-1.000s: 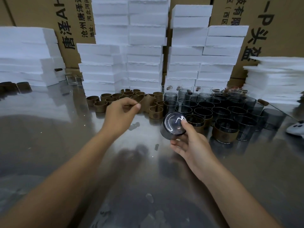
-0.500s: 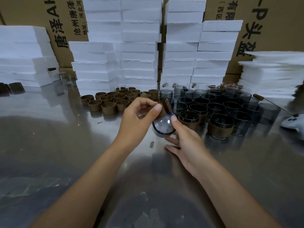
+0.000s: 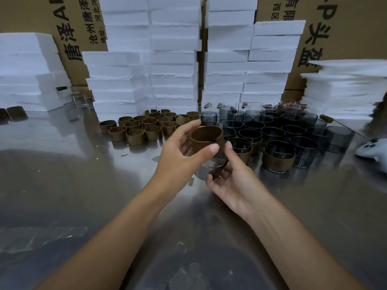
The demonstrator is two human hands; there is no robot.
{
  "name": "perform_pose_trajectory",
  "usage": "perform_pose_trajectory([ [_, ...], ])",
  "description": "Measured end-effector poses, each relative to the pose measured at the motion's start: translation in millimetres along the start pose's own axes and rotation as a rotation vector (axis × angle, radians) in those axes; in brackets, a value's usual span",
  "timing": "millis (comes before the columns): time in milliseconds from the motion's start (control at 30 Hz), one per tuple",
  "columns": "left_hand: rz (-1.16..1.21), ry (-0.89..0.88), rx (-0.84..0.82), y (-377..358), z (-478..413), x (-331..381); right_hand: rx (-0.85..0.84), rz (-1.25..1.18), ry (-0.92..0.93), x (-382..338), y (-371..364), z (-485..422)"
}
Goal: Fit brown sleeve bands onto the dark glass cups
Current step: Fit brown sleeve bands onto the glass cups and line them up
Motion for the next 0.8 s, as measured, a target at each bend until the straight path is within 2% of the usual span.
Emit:
perform_pose_trajectory([
  [333, -0.049, 0.004, -0.154, -8.7, 3.0, 0.2, -0.056, -0.008, -0.013, -5.5, -2.2, 2.6],
  [500, -0.108, -0.032, -0.162, -9.3, 3.0, 0.0, -0.117, 0.001, 0.006, -6.7, -6.4, 4.4],
  [800, -0.101, -0.033, -0.173, -7.6, 0.6, -4.1, -0.107, -0.003, 0.028, -7.5, -7.8, 6.3],
])
Point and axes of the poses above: each hand's wrist, its own z-axis away from the middle knuckle, its own y-axis out of the back of the hand, x = y × z, the point moved 4 cm from there along -z, towards the middle knuckle, and after that the axes turned 12 degrees about y, right-handed, at the moved point
